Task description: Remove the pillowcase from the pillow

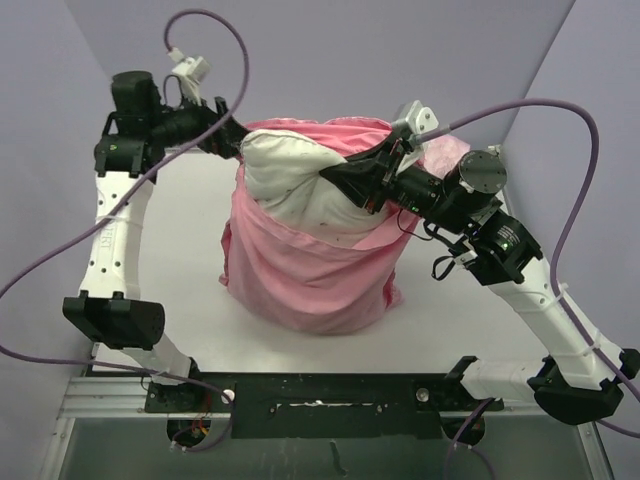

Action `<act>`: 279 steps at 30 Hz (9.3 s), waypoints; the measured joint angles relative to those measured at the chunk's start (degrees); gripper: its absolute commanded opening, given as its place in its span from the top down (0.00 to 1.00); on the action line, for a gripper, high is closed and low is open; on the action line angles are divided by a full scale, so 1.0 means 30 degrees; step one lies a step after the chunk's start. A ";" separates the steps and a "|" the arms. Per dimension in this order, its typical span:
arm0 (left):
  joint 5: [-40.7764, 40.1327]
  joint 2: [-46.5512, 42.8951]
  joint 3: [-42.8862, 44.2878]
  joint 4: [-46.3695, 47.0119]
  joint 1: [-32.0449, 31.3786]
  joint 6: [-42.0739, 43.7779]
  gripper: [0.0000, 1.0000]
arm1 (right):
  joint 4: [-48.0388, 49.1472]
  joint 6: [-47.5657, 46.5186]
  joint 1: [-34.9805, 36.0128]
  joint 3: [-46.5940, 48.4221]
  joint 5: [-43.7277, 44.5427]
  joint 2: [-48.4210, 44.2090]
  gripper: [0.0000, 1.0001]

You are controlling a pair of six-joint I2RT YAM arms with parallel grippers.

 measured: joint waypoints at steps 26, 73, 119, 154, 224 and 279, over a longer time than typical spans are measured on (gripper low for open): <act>1.0134 -0.7388 -0.0940 0.7388 0.5056 -0.3847 0.02 | 0.0561 -0.0947 0.0787 0.2047 0.1195 0.4262 1.00; 0.0160 -0.6025 -0.0364 -0.5377 -0.3104 1.2407 1.00 | -0.3942 -0.0262 -0.2484 0.0663 0.4561 -0.0765 0.37; 0.0073 -0.8750 -0.4080 -0.8524 -0.6652 1.6801 1.00 | -0.3541 0.1603 -0.8058 0.2856 0.6353 0.2018 0.87; -0.0546 -0.8342 -0.0583 -1.1876 -0.6958 1.9722 1.00 | -0.2922 0.6258 -1.4156 -0.3293 0.0882 0.1719 1.00; -0.9515 -0.6841 -0.1902 0.1428 -0.6929 0.9253 1.00 | 0.3861 -1.2101 0.6353 -0.8998 1.1169 0.3308 0.99; -1.5737 -0.3934 0.0051 0.4918 -0.6433 1.0899 1.00 | 0.9151 -1.1621 1.2254 -1.2298 1.2488 1.1664 0.25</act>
